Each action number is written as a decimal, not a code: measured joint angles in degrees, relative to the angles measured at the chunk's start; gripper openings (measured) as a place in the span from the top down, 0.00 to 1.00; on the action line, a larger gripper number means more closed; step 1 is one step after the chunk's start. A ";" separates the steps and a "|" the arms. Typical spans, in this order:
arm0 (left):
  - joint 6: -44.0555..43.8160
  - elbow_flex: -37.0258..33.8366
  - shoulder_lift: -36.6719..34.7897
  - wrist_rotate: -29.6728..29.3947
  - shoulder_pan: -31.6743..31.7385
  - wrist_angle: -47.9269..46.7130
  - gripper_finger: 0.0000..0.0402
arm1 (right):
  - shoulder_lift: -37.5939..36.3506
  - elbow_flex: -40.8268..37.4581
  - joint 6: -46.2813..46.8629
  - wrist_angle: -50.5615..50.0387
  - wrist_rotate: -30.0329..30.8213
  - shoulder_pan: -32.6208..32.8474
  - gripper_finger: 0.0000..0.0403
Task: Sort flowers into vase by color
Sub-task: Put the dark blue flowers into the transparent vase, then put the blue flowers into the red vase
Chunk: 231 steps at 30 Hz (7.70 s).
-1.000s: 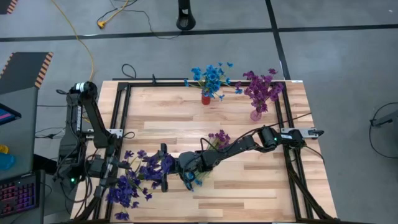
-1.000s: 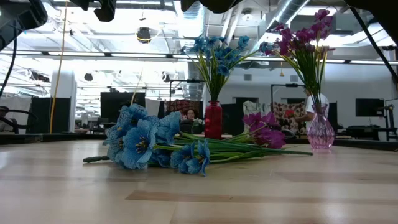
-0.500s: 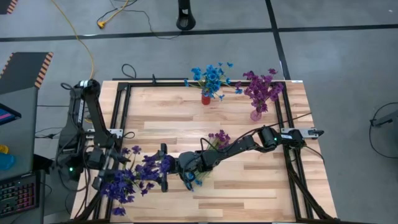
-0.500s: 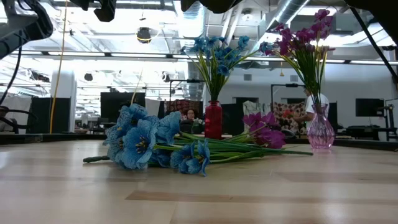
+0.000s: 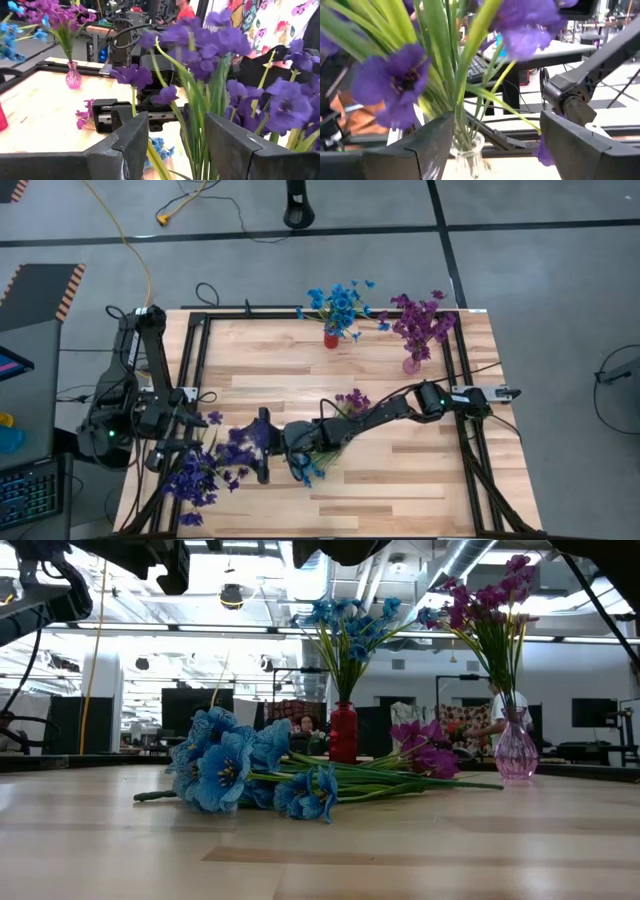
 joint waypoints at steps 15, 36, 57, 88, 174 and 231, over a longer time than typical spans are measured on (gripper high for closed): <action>0.04 0.02 0.04 -1.90 -0.01 -1.06 0.56 | 0.00 1.81 3.32 -0.48 0.03 -0.48 0.20; -0.06 0.02 0.07 -6.36 2.31 -1.01 0.56 | -10.27 1.79 -1.97 -42.66 0.03 -1.44 0.20; 1.61 0.02 -5.86 11.72 30.03 -0.96 0.56 | -22.84 1.76 -1.42 -86.40 0.02 3.21 0.20; 17.45 -0.03 2.23 48.10 66.48 3.25 0.56 | -22.53 -20.63 2.23 -79.39 -1.53 5.64 0.20; 25.32 -0.03 8.96 59.84 75.79 9.77 0.56 | -43.12 -35.92 10.90 -72.06 3.02 8.51 0.88; 25.28 -0.03 8.96 59.78 75.77 10.97 0.56 | -51.27 -77.26 -36.66 53.26 20.94 0.53 0.88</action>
